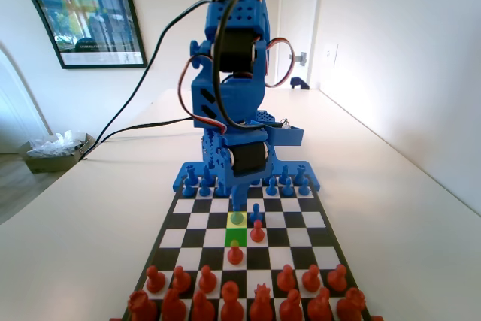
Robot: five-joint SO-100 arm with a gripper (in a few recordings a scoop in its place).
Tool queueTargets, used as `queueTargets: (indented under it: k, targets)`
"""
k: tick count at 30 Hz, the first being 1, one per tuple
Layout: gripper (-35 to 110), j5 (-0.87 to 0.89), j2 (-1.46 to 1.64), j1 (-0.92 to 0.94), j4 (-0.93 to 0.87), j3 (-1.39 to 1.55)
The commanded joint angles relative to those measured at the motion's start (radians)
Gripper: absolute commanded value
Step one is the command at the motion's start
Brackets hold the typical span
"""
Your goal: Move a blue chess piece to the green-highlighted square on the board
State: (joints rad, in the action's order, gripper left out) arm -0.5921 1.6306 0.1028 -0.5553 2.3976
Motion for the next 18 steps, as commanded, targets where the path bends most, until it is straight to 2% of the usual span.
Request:
queueTargets:
  k: [1,18]
  targets:
    - [11,0.006,-0.017,0.02,0.029,0.003]
    - [10,0.023,-0.072,0.025,0.084,-0.023]
